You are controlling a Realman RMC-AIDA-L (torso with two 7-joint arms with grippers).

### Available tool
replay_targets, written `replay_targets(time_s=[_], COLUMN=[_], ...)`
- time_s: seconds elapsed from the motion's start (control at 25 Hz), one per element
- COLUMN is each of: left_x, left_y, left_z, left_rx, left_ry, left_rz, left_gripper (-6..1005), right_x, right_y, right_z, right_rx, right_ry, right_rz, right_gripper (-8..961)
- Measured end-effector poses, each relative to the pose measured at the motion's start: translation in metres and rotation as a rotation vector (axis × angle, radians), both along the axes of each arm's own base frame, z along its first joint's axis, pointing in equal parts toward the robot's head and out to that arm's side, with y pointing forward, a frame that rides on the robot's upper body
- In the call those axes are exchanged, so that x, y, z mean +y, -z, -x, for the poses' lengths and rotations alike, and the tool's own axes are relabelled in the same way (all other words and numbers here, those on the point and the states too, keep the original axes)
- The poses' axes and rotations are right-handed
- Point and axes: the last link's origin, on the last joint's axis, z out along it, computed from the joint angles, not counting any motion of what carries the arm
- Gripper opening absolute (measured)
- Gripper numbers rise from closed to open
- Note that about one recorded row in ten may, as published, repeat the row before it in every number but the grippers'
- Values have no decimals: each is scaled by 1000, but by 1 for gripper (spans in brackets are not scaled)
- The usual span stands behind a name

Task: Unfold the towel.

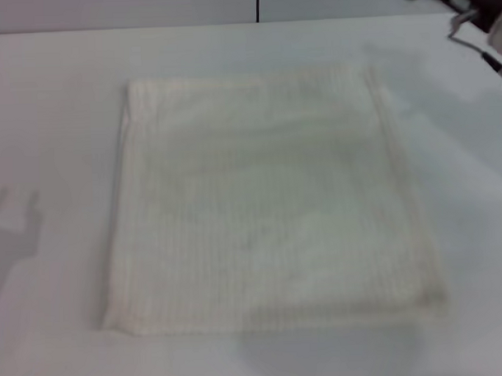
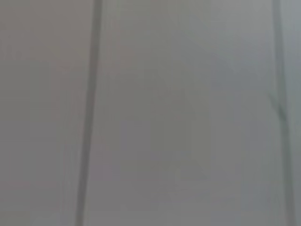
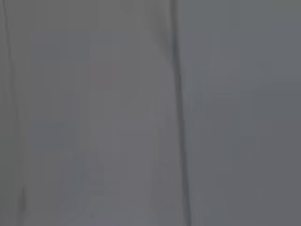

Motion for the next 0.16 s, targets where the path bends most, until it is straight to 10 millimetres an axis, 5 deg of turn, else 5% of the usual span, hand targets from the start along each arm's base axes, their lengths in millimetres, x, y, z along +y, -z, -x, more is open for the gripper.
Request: replay_targets(time_s=[0.16], left_x=[1], left_y=[0], left_z=[0], left_rx=[-34], left_ry=[-43], left_rz=[-58], left_gripper=[357], right_x=[-14], right_y=[-6], right_z=[-11], right_rx=[35], right_ry=[-26], right_rz=[-242], right_gripper=[-1])
